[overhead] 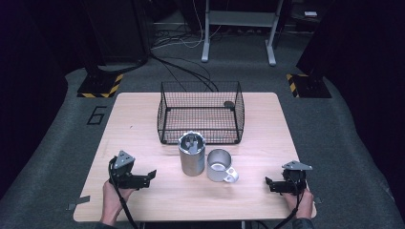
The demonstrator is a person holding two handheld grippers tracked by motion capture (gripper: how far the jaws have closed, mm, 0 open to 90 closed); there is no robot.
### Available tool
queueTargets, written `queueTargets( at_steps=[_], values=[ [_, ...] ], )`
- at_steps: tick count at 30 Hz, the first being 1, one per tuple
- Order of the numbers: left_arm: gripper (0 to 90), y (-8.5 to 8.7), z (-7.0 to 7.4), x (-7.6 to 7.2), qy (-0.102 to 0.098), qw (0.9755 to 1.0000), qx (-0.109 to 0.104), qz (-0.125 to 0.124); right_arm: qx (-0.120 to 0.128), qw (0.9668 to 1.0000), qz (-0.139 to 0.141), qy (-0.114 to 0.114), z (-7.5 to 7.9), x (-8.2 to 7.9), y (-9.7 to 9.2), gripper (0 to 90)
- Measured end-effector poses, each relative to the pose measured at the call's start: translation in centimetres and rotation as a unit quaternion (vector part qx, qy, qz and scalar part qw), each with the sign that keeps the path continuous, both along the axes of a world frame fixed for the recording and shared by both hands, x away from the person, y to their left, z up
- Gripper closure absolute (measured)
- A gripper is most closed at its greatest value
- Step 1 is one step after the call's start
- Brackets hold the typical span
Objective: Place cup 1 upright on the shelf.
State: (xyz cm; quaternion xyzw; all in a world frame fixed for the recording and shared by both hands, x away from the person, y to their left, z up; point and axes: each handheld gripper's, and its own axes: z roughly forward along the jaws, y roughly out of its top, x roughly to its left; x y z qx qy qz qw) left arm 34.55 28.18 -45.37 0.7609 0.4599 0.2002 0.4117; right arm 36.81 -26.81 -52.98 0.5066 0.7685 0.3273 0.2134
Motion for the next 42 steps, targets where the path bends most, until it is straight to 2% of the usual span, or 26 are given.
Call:
queueTargets(
  at_steps=[17,23,29,33,42],
  values=[
    [0.0,-3.0,2.4,0.8,-0.023,0.9984,-0.002,-0.051,0.000,1.0000,0.000,-0.001,0.0,0.0,0.0,0.2],
    [0.0,-4.6,3.3,1.5,-0.031,0.9964,0.003,-0.078,0.000,1.0000,0.000,-0.001,0.0,0.0,0.0,0.2],
    [0.0,-6.0,3.7,2.0,-0.038,0.9948,0.001,-0.095,0.000,1.0000,0.000,-0.001,0.0,0.0,0.0,0.3],
    [0.0,-7.0,3.9,2.4,-0.050,0.9929,-0.012,-0.107,0.000,1.0000,0.000,-0.001,0.0,0.0,0.0,0.4],
    [0.0,-8.6,4.2,3.8,-0.047,0.9893,-0.024,-0.136,0.000,1.0000,0.000,-0.001,0.0,0.0,0.0,0.4]
  ],
)
